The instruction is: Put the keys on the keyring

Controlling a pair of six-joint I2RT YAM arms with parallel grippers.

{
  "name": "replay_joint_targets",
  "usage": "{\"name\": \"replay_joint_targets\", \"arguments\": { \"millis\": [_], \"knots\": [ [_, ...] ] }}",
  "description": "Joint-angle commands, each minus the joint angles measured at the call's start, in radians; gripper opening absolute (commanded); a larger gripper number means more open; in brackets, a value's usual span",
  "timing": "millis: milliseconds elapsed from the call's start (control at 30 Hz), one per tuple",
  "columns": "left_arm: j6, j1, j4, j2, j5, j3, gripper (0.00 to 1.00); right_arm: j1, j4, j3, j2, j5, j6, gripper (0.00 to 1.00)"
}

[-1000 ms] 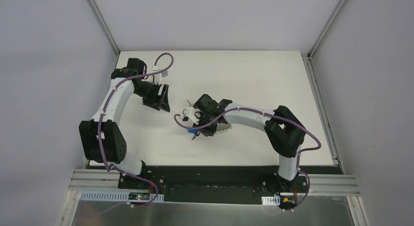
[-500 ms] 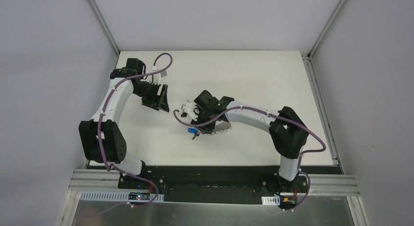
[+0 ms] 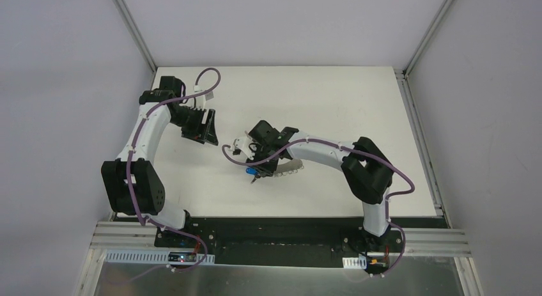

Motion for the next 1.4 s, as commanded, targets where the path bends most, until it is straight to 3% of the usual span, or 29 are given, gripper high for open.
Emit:
{"name": "replay_joint_targets", "arguments": {
  "millis": [0,1367],
  "knots": [
    [0.025,0.011,-0.024,-0.037,0.016,0.015,0.66,0.01,-0.012,0.05,0.021,-0.001,0.018,0.31],
    [0.044,0.033,-0.044,-0.015,0.044,0.016,0.65,0.015,-0.025,0.079,0.062,0.016,0.027,0.11]
  ]
}}
